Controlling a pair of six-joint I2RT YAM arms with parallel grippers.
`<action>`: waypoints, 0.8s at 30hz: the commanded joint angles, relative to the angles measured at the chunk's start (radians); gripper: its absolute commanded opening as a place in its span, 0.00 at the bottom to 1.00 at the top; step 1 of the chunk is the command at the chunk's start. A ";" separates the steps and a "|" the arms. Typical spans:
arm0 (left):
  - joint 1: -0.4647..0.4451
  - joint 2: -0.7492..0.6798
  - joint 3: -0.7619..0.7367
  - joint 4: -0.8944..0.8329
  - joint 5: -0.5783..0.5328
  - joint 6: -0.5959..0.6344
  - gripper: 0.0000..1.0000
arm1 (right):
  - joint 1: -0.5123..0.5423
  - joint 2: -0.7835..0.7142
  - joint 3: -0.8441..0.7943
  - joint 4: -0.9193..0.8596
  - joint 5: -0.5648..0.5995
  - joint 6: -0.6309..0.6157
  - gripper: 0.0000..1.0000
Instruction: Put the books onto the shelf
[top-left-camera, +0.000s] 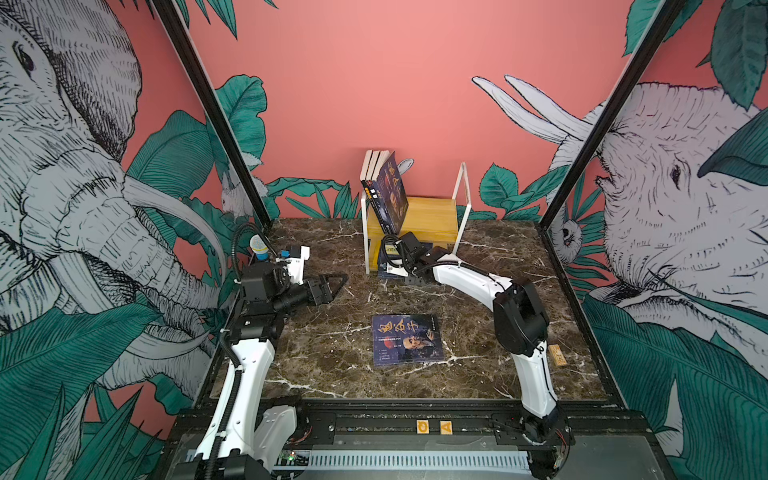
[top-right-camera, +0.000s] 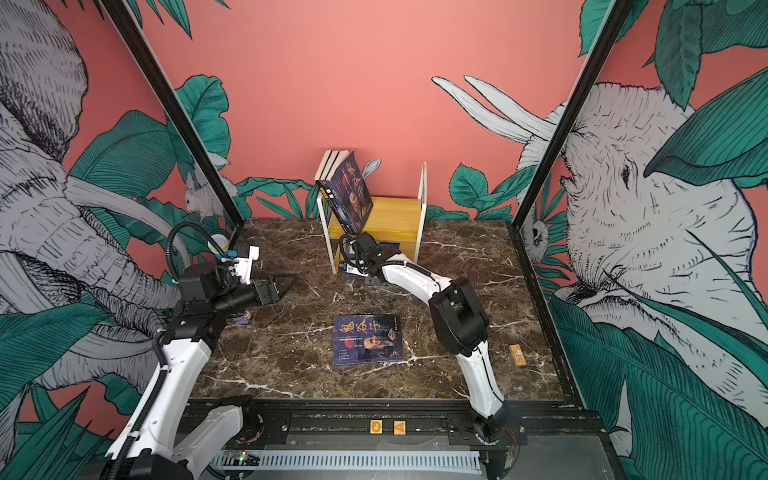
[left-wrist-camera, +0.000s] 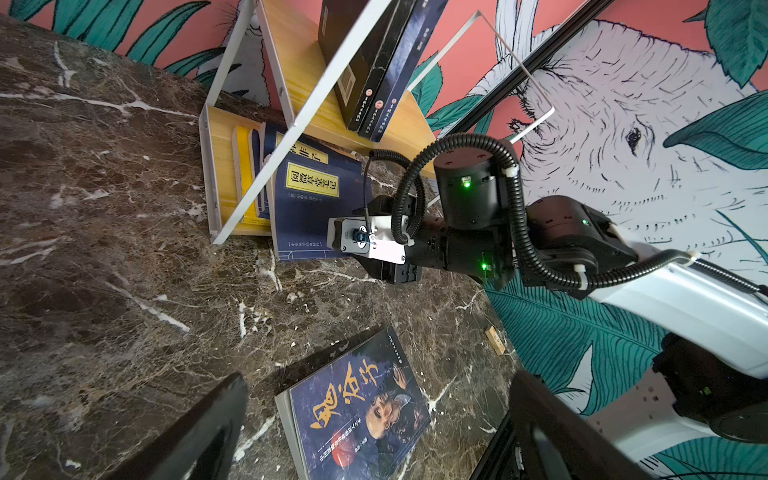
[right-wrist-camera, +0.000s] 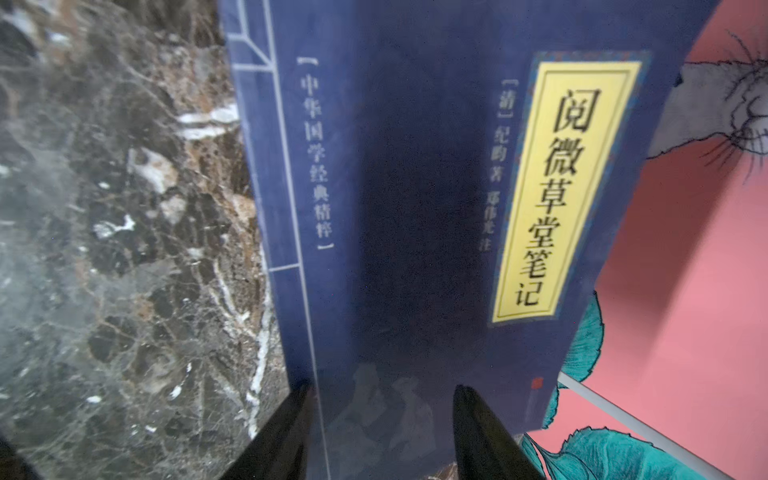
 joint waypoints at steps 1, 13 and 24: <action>0.006 -0.016 -0.014 0.028 0.011 0.017 0.99 | -0.004 -0.051 0.003 -0.090 -0.104 0.003 0.60; 0.010 -0.018 -0.011 0.024 0.020 0.010 0.99 | -0.004 -0.012 -0.016 0.027 0.009 -0.014 0.57; 0.012 -0.012 -0.012 0.024 0.012 0.015 0.99 | -0.005 0.035 0.046 0.085 0.040 -0.011 0.43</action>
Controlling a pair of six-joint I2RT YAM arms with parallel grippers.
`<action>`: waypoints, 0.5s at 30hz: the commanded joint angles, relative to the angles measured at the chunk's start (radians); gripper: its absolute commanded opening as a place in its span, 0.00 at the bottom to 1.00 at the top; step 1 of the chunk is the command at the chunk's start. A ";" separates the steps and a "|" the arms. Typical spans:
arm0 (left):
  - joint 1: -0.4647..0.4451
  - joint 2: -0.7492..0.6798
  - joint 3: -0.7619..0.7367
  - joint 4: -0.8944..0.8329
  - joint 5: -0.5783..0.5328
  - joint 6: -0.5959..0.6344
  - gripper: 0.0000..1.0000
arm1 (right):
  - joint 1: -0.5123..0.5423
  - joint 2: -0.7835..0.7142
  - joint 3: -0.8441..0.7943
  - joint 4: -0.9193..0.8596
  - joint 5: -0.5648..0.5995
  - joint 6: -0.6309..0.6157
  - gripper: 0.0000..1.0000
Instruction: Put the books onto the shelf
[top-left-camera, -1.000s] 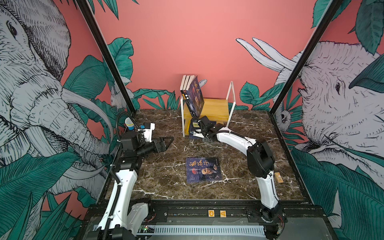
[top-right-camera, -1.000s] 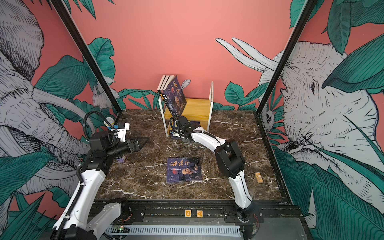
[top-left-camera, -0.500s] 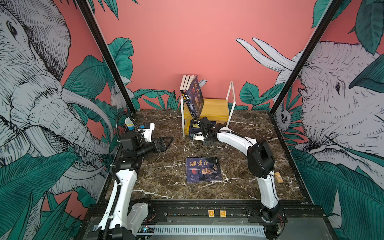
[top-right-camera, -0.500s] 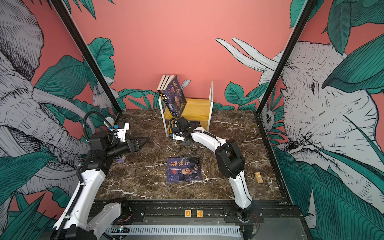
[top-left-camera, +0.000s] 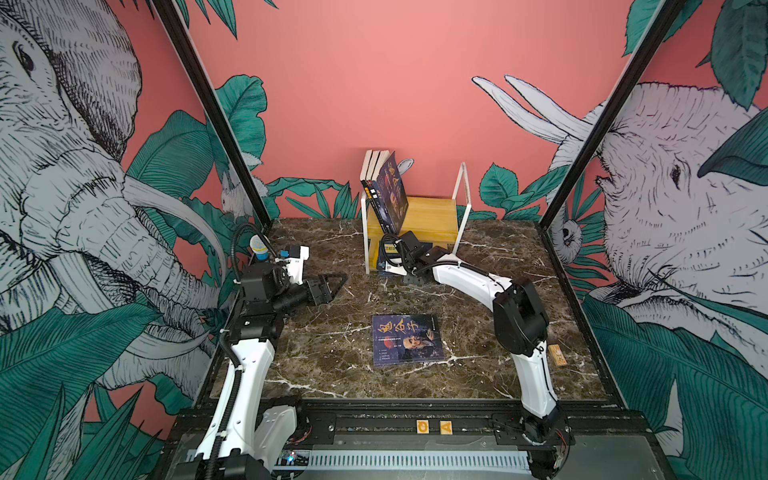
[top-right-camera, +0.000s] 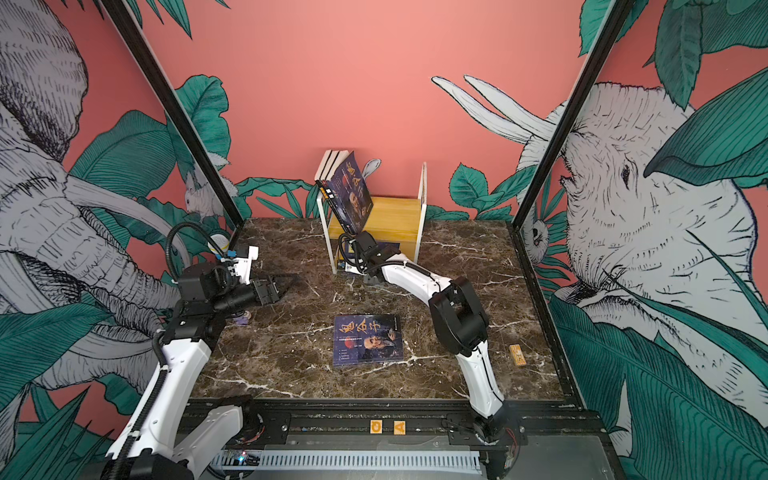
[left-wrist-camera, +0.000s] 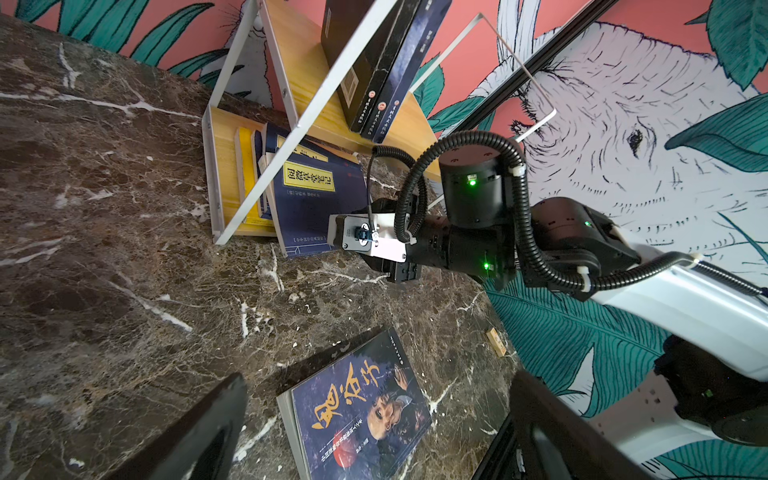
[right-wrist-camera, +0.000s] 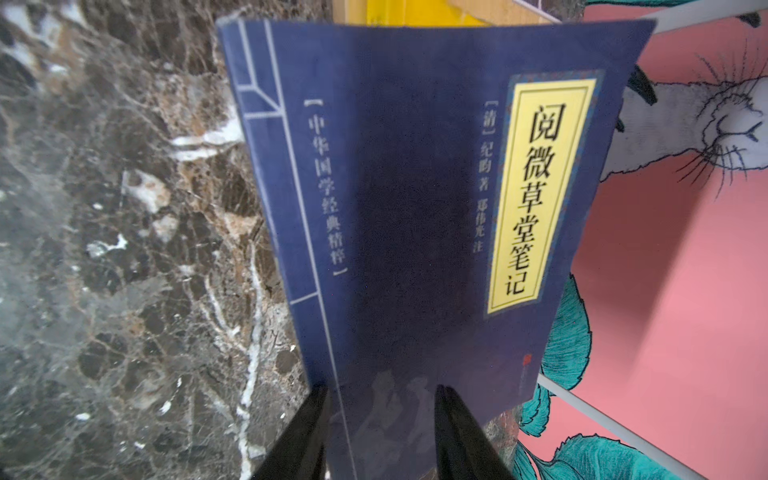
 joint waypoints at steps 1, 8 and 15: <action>0.007 -0.013 -0.007 0.017 0.017 0.013 0.99 | -0.006 0.030 0.039 0.025 0.020 0.001 0.43; 0.008 -0.010 -0.008 0.018 0.015 0.014 0.99 | 0.005 -0.015 0.045 -0.099 -0.105 0.006 0.52; 0.011 -0.005 -0.009 0.025 0.013 0.015 0.99 | 0.026 -0.001 0.070 -0.110 -0.208 0.064 0.58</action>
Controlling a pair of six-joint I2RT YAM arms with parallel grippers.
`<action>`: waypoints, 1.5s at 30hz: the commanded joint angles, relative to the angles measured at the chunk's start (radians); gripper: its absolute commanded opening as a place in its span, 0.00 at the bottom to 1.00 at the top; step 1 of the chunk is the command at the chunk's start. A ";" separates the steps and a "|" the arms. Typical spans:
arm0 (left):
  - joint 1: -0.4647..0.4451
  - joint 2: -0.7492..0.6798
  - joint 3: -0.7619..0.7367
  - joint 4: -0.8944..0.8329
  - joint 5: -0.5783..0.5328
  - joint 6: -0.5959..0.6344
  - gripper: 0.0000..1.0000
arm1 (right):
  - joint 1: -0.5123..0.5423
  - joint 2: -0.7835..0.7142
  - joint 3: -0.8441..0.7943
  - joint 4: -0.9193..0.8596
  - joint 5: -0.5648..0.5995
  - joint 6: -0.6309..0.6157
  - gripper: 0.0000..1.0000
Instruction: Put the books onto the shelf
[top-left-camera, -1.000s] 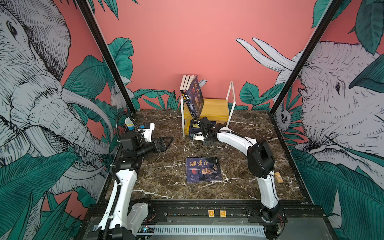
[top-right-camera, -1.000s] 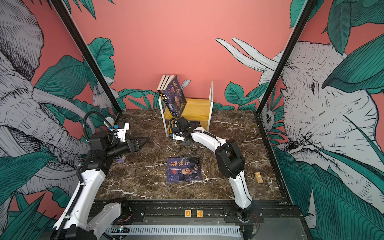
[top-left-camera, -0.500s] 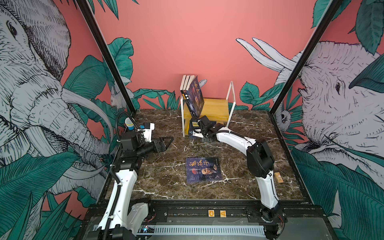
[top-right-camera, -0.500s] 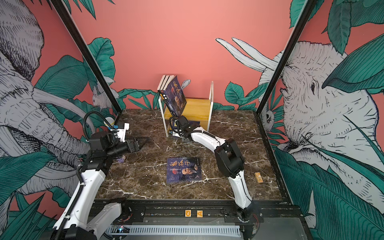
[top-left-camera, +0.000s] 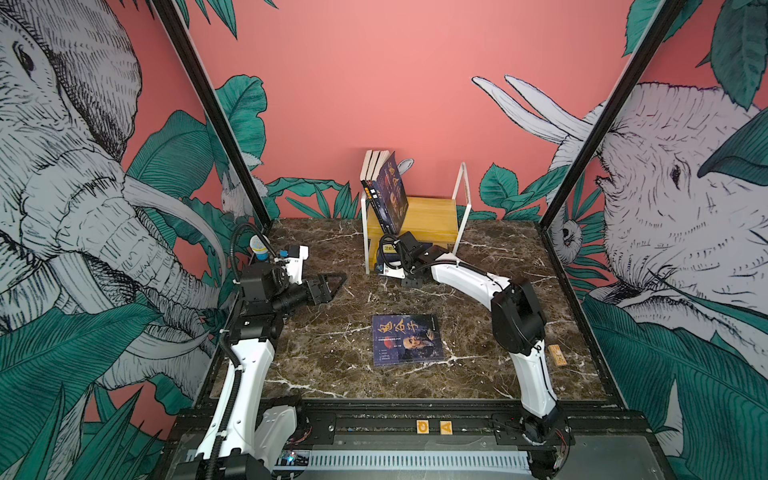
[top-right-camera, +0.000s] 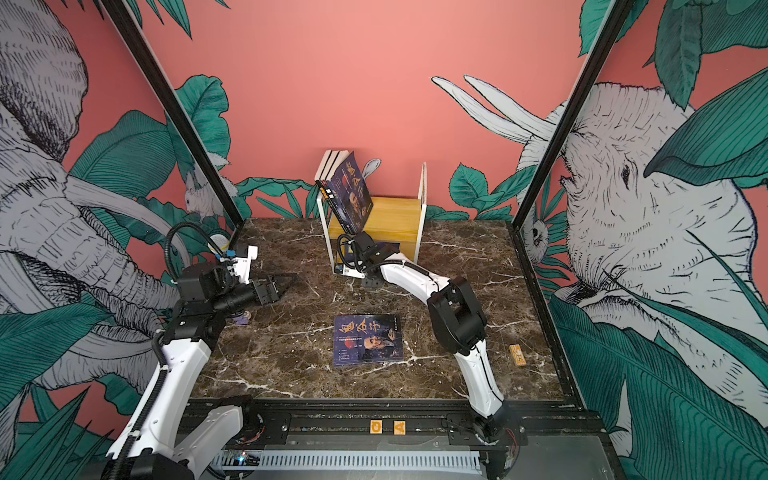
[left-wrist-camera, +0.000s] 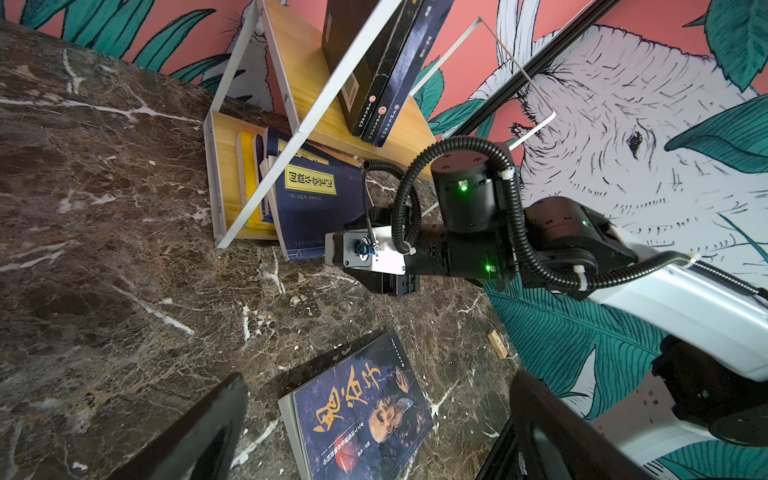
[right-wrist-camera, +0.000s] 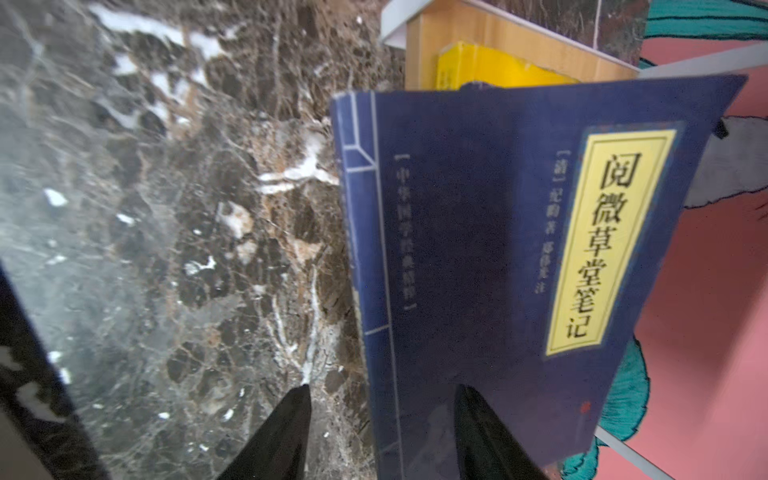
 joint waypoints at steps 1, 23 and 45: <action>0.009 -0.007 -0.008 0.014 0.018 0.012 0.99 | 0.023 0.003 0.047 -0.015 -0.041 0.022 0.59; 0.009 -0.005 -0.007 0.018 0.019 0.010 0.99 | 0.048 0.142 0.161 0.120 0.080 0.006 0.55; 0.010 -0.006 -0.012 0.022 0.019 0.014 0.99 | 0.056 0.088 0.150 0.138 0.108 0.028 0.60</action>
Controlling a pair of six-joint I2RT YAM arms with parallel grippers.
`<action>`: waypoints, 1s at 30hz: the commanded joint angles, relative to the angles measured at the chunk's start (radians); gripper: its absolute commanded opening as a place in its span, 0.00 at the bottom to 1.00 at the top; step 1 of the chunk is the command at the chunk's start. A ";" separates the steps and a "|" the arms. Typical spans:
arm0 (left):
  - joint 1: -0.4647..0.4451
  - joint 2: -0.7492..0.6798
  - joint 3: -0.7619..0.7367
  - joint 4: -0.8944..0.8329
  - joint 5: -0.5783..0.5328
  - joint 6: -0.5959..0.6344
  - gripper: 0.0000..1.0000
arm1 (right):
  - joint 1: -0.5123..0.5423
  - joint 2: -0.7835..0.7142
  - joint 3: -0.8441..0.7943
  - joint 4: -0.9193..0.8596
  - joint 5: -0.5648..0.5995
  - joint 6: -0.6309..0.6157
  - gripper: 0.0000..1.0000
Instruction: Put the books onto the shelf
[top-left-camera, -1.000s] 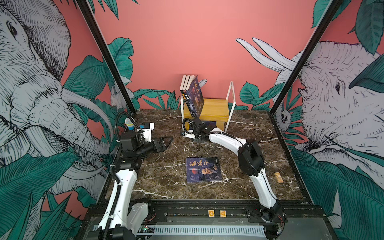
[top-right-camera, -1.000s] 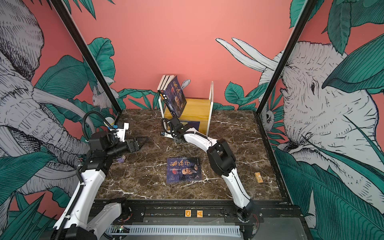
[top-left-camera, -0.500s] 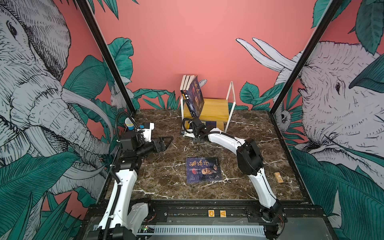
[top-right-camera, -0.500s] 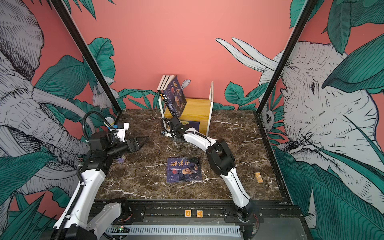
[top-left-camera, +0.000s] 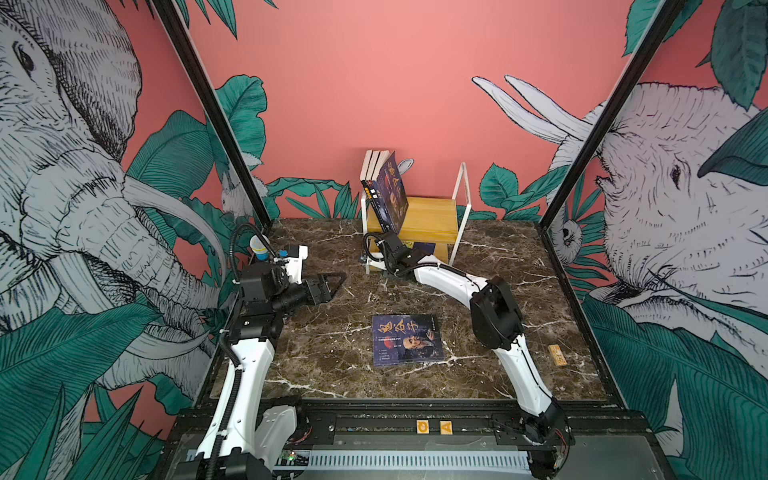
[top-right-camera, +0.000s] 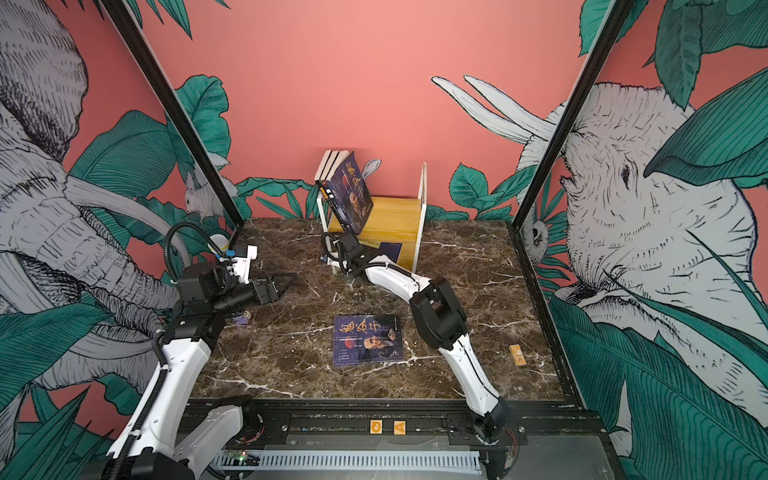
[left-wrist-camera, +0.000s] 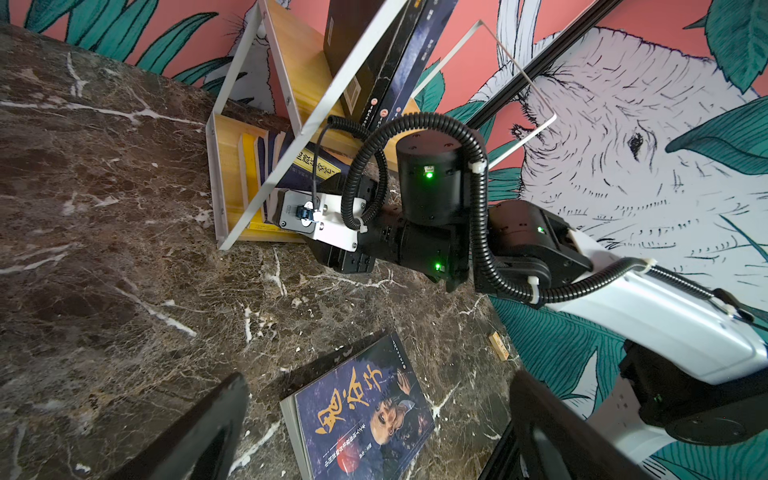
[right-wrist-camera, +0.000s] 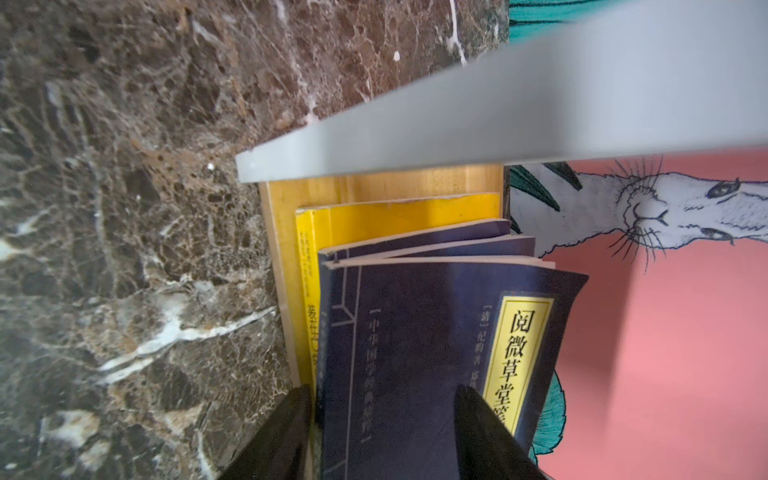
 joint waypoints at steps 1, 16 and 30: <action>0.004 -0.007 -0.011 0.020 0.014 0.015 0.99 | 0.009 -0.106 -0.044 -0.077 -0.062 0.010 0.60; 0.007 -0.002 -0.016 0.034 0.019 0.007 0.99 | -0.083 -0.308 -0.345 -0.146 -0.048 0.027 0.60; 0.015 -0.004 -0.017 0.028 0.017 0.010 0.99 | -0.122 -0.249 -0.302 -0.093 0.053 -0.013 0.54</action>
